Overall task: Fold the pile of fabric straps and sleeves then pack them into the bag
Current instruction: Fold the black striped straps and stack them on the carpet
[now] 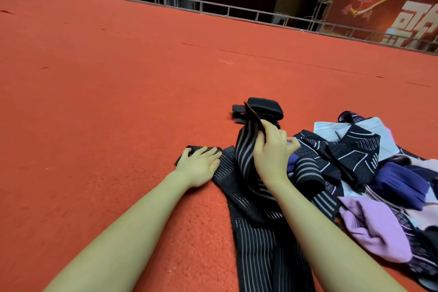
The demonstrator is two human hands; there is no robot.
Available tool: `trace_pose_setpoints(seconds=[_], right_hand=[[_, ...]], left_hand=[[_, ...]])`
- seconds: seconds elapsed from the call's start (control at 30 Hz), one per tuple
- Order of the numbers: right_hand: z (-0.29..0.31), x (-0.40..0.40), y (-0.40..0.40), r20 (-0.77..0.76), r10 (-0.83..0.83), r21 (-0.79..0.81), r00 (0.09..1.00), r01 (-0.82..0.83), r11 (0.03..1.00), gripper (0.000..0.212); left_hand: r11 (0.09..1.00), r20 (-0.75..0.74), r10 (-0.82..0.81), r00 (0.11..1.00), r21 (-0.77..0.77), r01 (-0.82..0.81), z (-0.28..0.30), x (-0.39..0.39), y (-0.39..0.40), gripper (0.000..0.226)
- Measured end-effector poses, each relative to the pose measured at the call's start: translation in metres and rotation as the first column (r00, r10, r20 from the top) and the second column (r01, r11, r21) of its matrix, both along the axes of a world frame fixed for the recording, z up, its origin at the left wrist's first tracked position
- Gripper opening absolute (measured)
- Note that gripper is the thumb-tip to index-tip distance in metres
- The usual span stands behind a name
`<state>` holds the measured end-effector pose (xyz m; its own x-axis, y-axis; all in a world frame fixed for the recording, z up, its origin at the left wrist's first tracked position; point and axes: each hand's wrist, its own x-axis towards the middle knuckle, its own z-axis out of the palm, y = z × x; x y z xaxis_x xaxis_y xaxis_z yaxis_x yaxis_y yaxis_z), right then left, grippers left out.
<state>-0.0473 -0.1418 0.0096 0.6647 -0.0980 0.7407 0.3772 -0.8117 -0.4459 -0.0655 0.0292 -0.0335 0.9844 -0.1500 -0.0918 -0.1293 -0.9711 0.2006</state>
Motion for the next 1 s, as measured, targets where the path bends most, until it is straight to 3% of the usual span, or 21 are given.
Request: trace_pose_setpoints(seconds=[0.07, 0.13, 0.23, 0.27, 0.4, 0.53, 0.67, 0.87, 1.0], right_hand=[[0.008, -0.002, 0.004, 0.081, 0.018, 0.005, 0.997, -0.018, 1.0, 0.031], [0.014, -0.005, 0.009, 0.16, 0.082, -0.014, 0.984, -0.081, 0.997, 0.028], [0.014, -0.016, 0.022, 0.222, 0.204, -0.133, 0.954, -0.178, 0.975, 0.021], [0.011, -0.021, 0.027, 0.204, 0.243, -0.158, 0.948, -0.213, 0.964, 0.021], [-0.005, -0.041, 0.046, 0.054, 0.36, -0.188, 0.931, -0.345, 0.92, 0.023], [-0.012, -0.055, 0.047, -0.03, 0.435, -0.237, 0.9, -0.429, 0.872, 0.012], [-0.006, -0.069, 0.021, 0.01, 0.424, -0.339, 0.905, -0.396, 0.853, 0.021], [0.005, -0.086, -0.04, 0.169, 0.154, -0.173, 0.973, -0.124, 0.977, 0.035], [-0.005, -0.09, -0.086, 0.122, 0.016, -0.077, 0.992, -0.007, 0.997, 0.046]], left_hand=[[0.999, 0.08, 0.021, 0.997, -0.04, -0.018, 0.006, 0.0, 0.002, 0.047], [0.981, 0.289, 0.124, 0.949, -0.181, -0.073, 0.012, -0.005, 0.004, 0.048], [0.907, 0.59, 0.31, 0.745, -0.418, -0.047, 0.028, -0.026, 0.006, 0.058], [0.883, 0.614, 0.348, 0.708, -0.468, -0.029, 0.033, -0.034, 0.006, 0.062], [0.801, 0.506, 0.449, 0.737, -0.593, -0.081, 0.038, -0.06, 0.005, 0.069], [0.809, 0.52, 0.504, 0.69, -0.563, -0.166, 0.027, -0.068, 0.011, 0.038], [0.903, 0.618, 0.369, 0.694, -0.415, -0.111, 0.024, -0.074, 0.009, 0.032], [0.967, 0.68, 0.165, 0.715, -0.252, 0.016, 0.033, -0.08, -0.031, 0.036], [0.981, 0.639, -0.013, 0.769, -0.139, 0.132, 0.037, -0.08, -0.073, 0.042]])
